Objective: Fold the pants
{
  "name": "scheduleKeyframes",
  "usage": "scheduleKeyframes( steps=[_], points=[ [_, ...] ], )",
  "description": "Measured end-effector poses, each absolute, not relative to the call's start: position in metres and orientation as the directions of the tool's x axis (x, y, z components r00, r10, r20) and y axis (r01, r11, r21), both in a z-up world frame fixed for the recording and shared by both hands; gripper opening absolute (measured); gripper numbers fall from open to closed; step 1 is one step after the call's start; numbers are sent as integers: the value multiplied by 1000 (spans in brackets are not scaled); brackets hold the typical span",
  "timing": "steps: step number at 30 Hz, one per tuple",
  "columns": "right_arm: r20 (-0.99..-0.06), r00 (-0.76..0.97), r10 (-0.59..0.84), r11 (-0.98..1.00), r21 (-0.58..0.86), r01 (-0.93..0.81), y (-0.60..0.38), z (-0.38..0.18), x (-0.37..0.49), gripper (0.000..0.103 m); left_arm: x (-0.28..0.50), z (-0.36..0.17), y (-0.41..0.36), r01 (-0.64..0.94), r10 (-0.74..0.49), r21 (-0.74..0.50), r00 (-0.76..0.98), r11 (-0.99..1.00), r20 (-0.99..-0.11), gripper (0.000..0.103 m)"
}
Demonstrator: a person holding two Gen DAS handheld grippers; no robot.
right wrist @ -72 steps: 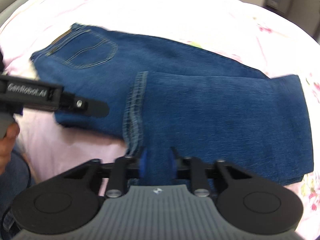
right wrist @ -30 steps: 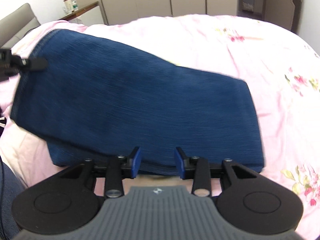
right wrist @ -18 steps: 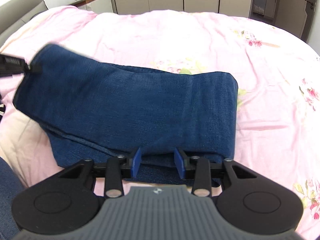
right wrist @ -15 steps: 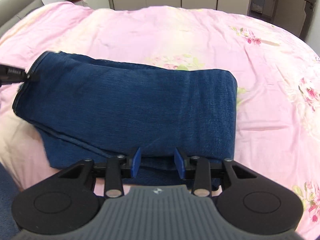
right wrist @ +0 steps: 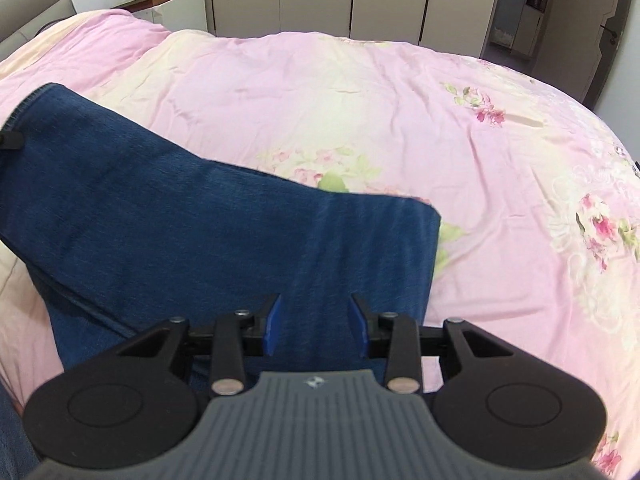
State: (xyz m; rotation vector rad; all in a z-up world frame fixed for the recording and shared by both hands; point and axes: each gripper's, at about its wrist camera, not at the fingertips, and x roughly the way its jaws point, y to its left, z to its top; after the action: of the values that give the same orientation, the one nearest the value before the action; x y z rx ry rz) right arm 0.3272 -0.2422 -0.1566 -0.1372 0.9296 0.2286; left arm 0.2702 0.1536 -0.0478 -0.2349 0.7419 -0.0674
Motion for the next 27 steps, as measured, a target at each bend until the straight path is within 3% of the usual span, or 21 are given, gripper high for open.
scheduleKeyframes(
  steps=[5,10,12,19,23,27],
  points=[
    [-799,583,145,971,2,-239,-244,-161,350,33,318,-68,173,-45,-39,-95,684,994,-729,6],
    [-821,551,150,977,35,-212,-247,-185,369,27,350,-125,187,-51,-12,-54,609,997,-793,6],
    [-837,531,131,978,21,-208,-250,-196,374,27,351,-137,196,-73,-36,-99,594,992,-803,6],
    [-849,508,146,976,40,-214,-260,-207,375,27,340,-107,200,-10,-95,-129,626,992,-774,6],
    [-838,524,153,975,42,-217,-261,-205,374,27,359,-133,195,7,-27,-27,542,1000,-840,6],
    [-814,565,137,982,36,-187,-266,-202,382,25,365,-161,189,23,11,28,532,999,-846,8]
  ],
)
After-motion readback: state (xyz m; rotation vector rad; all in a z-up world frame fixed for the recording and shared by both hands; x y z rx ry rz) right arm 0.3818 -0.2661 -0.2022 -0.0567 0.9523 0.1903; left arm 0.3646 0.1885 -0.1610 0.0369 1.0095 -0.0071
